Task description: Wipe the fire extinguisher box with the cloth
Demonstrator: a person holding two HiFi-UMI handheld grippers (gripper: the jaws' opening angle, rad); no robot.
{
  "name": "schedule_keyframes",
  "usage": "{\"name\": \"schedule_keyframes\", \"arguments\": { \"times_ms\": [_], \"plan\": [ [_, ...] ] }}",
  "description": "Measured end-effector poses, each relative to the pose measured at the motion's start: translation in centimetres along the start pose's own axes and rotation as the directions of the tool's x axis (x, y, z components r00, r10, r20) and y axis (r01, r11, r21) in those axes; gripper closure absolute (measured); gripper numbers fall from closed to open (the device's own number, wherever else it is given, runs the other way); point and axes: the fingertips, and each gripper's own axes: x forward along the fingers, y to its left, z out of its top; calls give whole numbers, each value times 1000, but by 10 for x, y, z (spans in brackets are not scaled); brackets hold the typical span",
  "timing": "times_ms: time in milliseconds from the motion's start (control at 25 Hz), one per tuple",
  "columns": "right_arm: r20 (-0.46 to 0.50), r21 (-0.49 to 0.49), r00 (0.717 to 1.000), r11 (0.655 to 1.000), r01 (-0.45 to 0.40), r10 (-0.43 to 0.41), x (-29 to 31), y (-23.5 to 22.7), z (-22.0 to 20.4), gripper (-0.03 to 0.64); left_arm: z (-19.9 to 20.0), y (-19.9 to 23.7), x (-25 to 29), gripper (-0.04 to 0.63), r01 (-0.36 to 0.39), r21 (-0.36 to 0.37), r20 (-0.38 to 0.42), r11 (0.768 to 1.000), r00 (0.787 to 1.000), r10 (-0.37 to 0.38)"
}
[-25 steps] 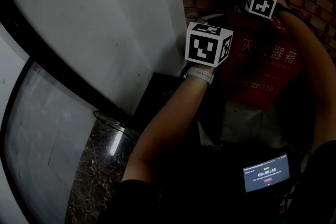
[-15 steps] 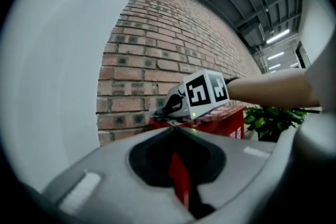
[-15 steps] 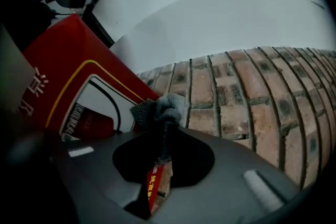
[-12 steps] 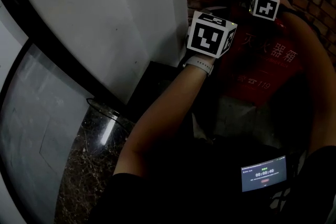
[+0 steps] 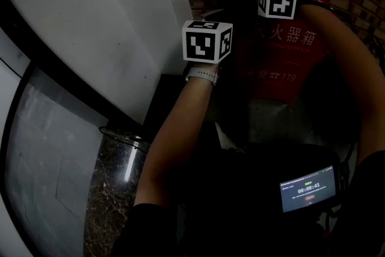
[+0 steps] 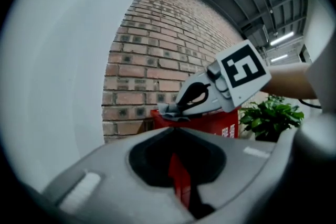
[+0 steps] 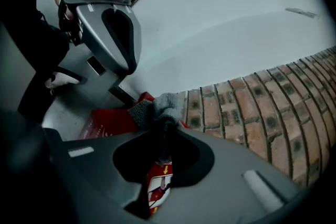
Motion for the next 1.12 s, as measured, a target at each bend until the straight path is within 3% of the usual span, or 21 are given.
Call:
{"name": "schedule_keyframes", "arguments": {
  "times_ms": [440, 800, 1120],
  "plan": [
    [26, 35, 999, 999, -34, 34, -50, 34, 12, 580, 15, -22, -22, 595, -17, 56, 21, 998, 1000, 16],
    [-63, 117, 989, 983, 139, -132, -98, 2, -22, 580, 38, -35, -31, 595, -17, 84, 29, 996, 999, 15],
    [-83, 153, 981, 970, 189, -178, -98, -17, -45, 580, 42, -50, -4, 595, 15, 81, 19, 997, 1000, -16]
  ]
}}
